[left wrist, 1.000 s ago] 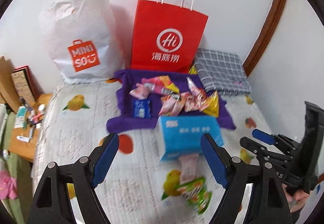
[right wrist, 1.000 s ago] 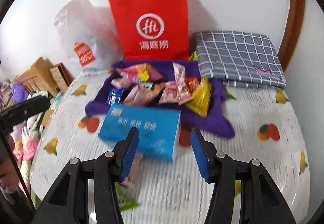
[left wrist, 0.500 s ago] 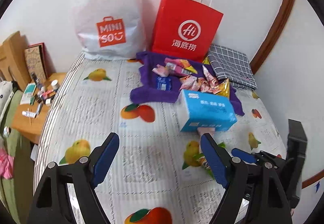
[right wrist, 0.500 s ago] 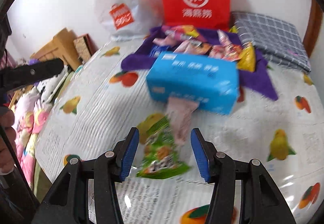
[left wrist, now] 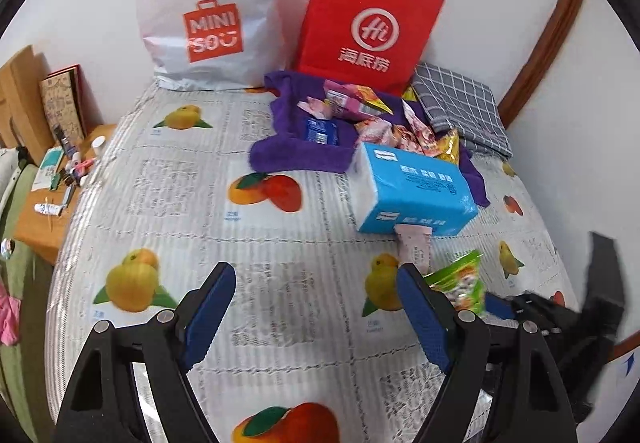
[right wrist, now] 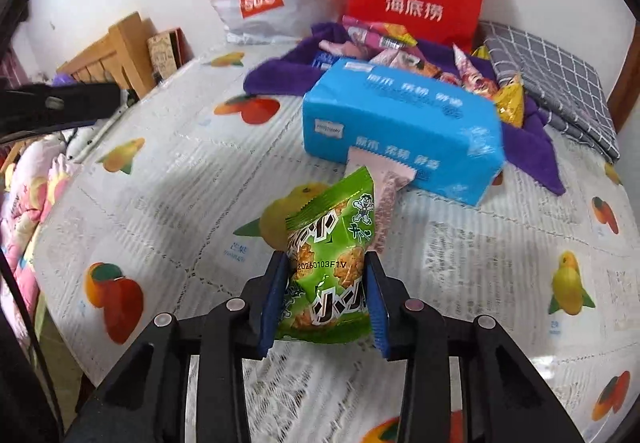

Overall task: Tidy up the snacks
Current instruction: 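Grasp the green snack bag with the right tool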

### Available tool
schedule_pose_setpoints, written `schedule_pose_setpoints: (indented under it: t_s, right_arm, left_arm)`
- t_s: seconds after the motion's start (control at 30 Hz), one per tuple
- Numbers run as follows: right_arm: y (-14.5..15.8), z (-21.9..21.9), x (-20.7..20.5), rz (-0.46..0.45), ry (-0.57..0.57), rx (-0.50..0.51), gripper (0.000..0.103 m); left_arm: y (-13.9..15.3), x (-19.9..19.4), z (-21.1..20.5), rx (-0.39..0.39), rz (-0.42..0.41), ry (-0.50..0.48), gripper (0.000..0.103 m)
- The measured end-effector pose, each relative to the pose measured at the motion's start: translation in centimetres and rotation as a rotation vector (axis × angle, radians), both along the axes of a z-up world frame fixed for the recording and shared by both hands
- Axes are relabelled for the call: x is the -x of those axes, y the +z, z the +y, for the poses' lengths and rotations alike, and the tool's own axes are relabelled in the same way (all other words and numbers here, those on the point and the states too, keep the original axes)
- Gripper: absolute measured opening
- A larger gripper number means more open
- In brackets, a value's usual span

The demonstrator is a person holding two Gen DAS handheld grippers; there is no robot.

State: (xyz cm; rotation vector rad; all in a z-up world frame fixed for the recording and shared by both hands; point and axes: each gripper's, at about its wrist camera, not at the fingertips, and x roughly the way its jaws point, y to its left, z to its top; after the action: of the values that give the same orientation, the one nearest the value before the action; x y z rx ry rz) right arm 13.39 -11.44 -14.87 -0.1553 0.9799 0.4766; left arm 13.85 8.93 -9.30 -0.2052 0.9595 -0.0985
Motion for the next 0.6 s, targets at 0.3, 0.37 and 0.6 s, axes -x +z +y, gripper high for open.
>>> schedule_pose_setpoints:
  t_s: [0.3, 0.37, 0.6]
  right_arm:
    - [1.0, -9.3, -2.1, -0.07, -0.142, -0.038, 0.038]
    - [0.4, -11.2, -2.9, -0.079, -0.19, -0.01, 0.038]
    - [-1.9, -15.4, -5.7, -0.103, -0.292, 0.01, 0.038]
  left_arm:
    - [-2.9, -3.0, -5.8, -0.028, 0.075, -0.06, 0.081]
    - [-3.7, -3.8, -7.4, -0.046, 0.087, -0.072, 0.08]
    - [-5.8, -6.0, -11.3, -0.068, 0.121, -0.083, 0.08]
